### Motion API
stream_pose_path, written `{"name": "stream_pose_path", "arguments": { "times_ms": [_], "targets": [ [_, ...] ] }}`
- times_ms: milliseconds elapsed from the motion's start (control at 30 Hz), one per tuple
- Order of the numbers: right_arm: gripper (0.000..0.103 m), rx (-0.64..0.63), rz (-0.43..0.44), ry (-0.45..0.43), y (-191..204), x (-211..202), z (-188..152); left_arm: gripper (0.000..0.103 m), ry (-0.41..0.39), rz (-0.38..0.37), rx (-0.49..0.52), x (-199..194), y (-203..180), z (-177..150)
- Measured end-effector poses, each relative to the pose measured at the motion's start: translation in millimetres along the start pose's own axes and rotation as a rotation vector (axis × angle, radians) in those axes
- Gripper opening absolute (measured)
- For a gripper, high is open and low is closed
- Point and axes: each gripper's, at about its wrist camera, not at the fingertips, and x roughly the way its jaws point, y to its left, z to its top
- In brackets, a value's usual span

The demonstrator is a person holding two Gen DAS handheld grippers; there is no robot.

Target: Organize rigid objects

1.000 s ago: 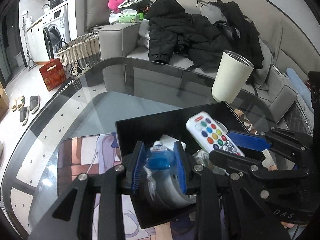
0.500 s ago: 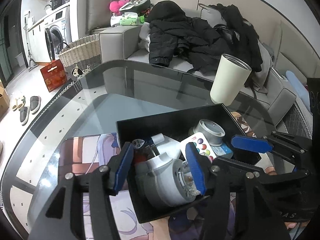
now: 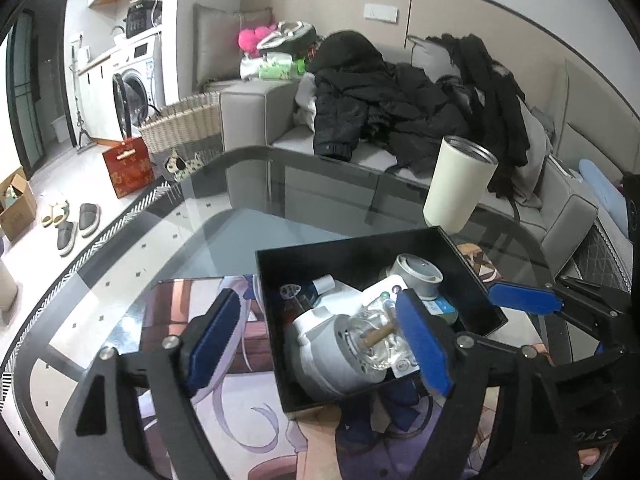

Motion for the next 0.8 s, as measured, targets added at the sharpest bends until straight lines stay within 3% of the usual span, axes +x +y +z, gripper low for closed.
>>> {"name": "stream_pose_path", "arguments": {
  "times_ms": [233,467,800],
  "targets": [
    [0.072,-0.016,-0.003,-0.051,7.7,-22.6,-11.2,0.084,-0.053,0.022,0.007,-22.6,-7.5,-10.1],
    [0.082,-0.028,-0.019,-0.072,12.3,-36.1,-20.6,0.085,-0.092,0.053,0.017,-36.6,-9.0,-20.6],
    [0.089,-0.035,-0.008,-0.009,16.5,-33.3,-46.0,0.09,-0.031,0.062,0.01,-40.2,-11.2,-52.3]
  ]
}}
